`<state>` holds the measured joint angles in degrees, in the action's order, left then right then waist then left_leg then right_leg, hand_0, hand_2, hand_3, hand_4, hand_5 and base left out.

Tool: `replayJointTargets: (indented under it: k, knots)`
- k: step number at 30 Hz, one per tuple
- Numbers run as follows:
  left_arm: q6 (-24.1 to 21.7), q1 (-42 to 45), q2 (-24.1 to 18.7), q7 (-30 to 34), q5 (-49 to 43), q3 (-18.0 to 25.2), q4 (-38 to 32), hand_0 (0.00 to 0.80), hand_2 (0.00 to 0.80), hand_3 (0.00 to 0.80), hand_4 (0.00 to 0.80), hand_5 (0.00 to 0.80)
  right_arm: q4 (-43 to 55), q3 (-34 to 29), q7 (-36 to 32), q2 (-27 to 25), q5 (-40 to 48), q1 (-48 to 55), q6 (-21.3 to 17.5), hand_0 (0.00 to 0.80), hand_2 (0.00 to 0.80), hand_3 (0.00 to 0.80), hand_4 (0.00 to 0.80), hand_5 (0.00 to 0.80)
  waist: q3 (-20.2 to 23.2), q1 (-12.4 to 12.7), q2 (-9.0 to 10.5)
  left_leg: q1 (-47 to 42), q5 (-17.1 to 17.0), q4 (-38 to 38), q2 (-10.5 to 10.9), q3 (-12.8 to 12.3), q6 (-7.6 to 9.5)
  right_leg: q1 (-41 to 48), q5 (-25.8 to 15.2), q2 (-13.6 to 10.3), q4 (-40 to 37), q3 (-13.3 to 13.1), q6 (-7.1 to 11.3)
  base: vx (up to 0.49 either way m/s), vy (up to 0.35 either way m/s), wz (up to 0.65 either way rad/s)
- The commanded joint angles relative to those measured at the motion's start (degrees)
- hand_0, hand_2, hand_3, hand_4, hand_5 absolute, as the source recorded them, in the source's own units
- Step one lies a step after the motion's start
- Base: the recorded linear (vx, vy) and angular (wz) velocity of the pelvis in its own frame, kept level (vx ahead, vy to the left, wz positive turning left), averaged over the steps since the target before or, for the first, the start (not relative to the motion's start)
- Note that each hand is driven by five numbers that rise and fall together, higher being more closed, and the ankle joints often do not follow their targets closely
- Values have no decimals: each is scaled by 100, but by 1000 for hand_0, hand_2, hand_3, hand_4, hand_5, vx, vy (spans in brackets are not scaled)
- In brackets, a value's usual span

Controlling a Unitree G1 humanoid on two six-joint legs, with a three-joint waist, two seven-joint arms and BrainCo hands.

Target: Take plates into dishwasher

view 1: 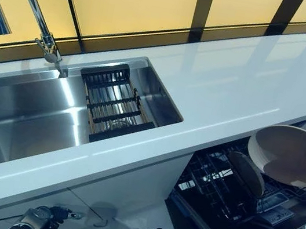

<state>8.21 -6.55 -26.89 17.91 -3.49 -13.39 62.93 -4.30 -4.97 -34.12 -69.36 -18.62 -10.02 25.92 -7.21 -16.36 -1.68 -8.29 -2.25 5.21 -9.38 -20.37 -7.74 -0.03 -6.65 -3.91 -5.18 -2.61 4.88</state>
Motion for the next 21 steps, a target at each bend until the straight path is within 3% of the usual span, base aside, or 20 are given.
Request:
replayJointTargets:
  k: [1, 10, 18, 21]
  knots:
    - [-4, -407, -390, -43, 111, 202, 136, 0, 0, 0, 0, 0, 264, -315, -336, 143, -310, 122, 204, 800, 800, 800, 800, 800, 138, 33, 411, -237, 170, -21, -89, -31, 126, 156, 142, -208, 20, -6, 410, 0, 0, 0]
    - [60, -438, -463, -13, 116, 215, 107, 0, 0, 0, 0, 0, 461, -218, -1027, 359, -544, 341, 506, 800, 800, 800, 800, 800, 120, 4, 443, -246, 158, -21, -86, -77, 128, 151, 126, -186, 18, -20, 408, 0, 0, 0]
    - [-66, -397, -480, 24, 173, 191, 143, 0, 0, 0, 0, 0, 46, -221, -607, 431, -1217, 479, 509, 800, 800, 800, 800, 800, 105, 18, 440, -255, 156, -21, -86, -93, 135, 159, 124, -181, 18, -25, 411, 0, 0, 0]
    - [-68, -412, -461, -6, 166, 135, 162, 0, 0, 0, 0, 0, -325, -107, -588, 438, -1135, 359, 675, 800, 800, 800, 800, 800, 111, 57, 450, -249, 156, -21, -89, -69, 136, 168, 132, -188, 18, -4, 411, 0, 0, 0]
